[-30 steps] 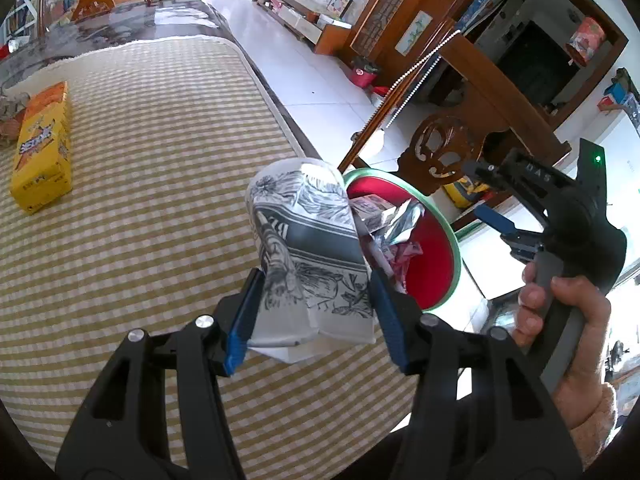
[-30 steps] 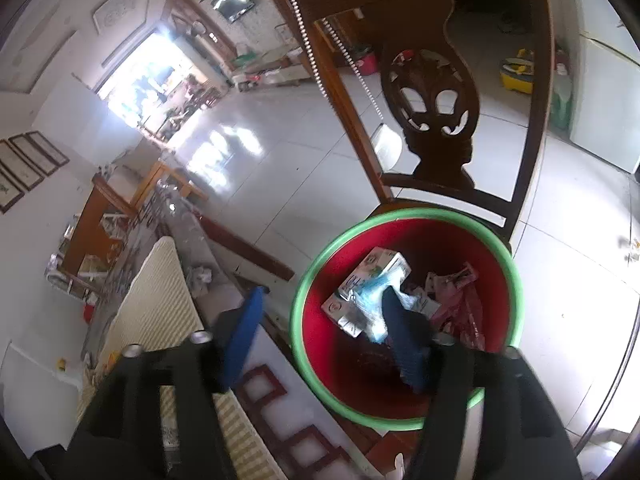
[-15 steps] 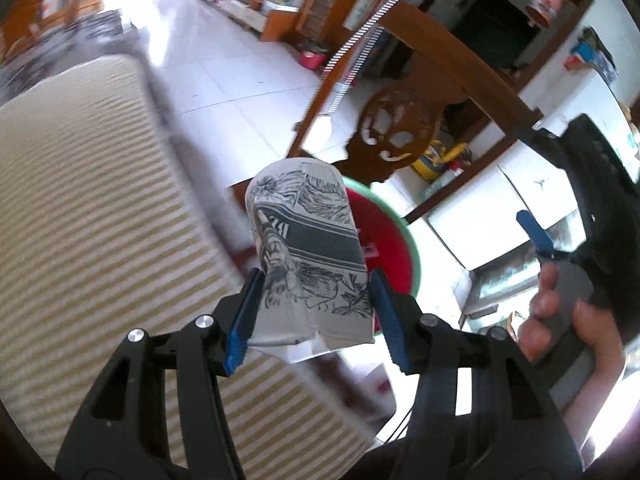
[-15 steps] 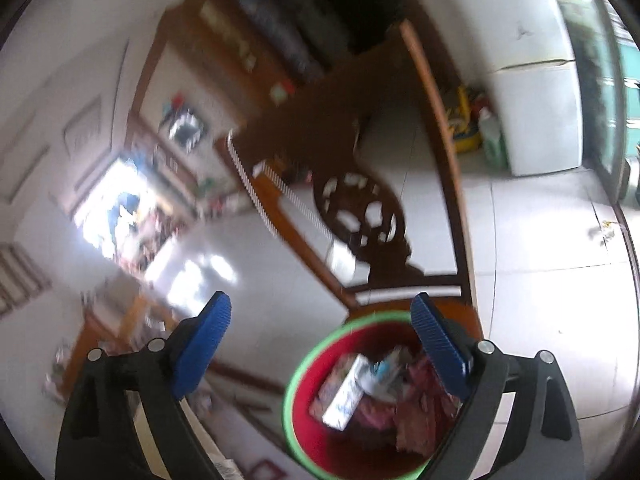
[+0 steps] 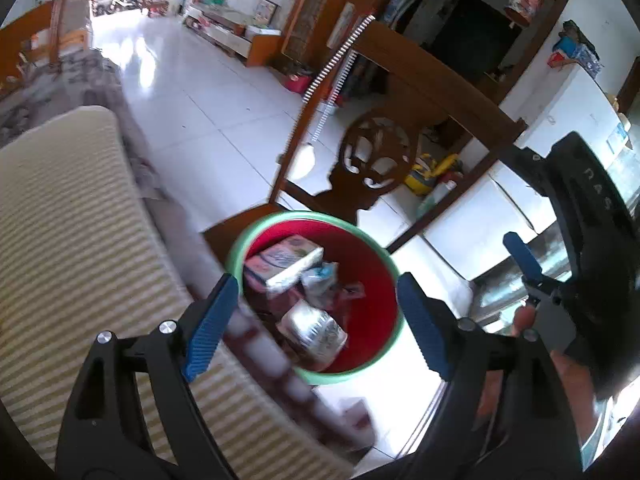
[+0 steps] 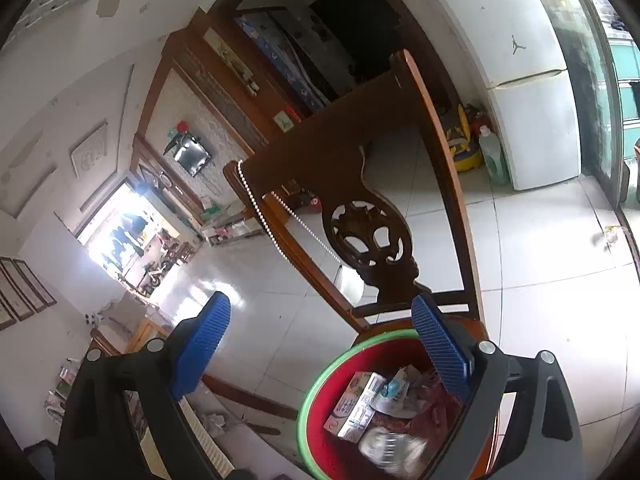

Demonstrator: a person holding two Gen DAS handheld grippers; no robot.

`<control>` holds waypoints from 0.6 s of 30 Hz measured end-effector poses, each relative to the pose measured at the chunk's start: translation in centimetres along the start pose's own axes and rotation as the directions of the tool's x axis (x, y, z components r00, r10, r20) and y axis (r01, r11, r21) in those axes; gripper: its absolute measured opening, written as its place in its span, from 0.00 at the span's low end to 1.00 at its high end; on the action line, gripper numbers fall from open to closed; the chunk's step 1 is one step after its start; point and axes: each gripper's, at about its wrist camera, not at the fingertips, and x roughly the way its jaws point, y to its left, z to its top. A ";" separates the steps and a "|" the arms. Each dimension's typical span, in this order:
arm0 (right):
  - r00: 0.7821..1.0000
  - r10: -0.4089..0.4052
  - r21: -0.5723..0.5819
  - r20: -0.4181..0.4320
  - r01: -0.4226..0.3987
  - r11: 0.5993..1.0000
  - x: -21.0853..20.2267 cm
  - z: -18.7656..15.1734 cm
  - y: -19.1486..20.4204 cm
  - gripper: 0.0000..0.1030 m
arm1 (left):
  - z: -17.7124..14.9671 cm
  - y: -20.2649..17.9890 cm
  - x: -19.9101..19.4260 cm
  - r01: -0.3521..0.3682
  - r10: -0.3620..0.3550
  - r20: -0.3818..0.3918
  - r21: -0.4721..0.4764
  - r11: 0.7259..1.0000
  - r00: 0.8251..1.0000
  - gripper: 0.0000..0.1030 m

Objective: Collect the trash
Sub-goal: 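Grasp the orange juice carton with the left tool while the right tool grasps crumpled grey paper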

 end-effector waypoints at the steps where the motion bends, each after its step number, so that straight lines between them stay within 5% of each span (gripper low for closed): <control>1: 1.000 0.000 -0.006 -0.008 0.000 1.000 0.2 0.0 0.1 0.86 | -0.1 1.0 -0.7 -0.021 0.021 0.012 -0.010 1.000 1.000 0.78; 6: 0.997 0.001 -0.062 -0.073 -0.006 0.998 0.9 -0.9 1.3 0.86 | -0.4 8.4 -4.5 -0.212 0.221 0.069 -0.121 0.970 0.973 0.78; 8: 0.992 0.007 -0.084 -0.124 -0.017 0.996 1.7 -1.6 2.1 0.86 | -0.7 12.3 -6.3 -0.316 0.334 0.072 -0.189 0.930 0.940 0.78; 10: 0.987 0.014 -0.102 -0.158 -0.031 0.994 2.0 -2.3 2.8 0.86 | -1.4 16.5 -8.1 -0.452 0.480 0.060 -0.252 0.856 0.875 0.78; 13: 0.977 0.030 -0.138 -0.209 -0.060 0.989 2.4 -3.4 4.2 0.86 | -2.6 21.3 -9.9 -0.518 0.561 0.023 -0.356 0.778 0.827 0.78; 18: 0.961 0.040 -0.194 -0.273 -0.096 0.976 2.8 -5.4 6.2 0.87 | -2.5 26.0 -9.4 -0.498 0.536 -0.061 -0.472 0.728 0.842 0.78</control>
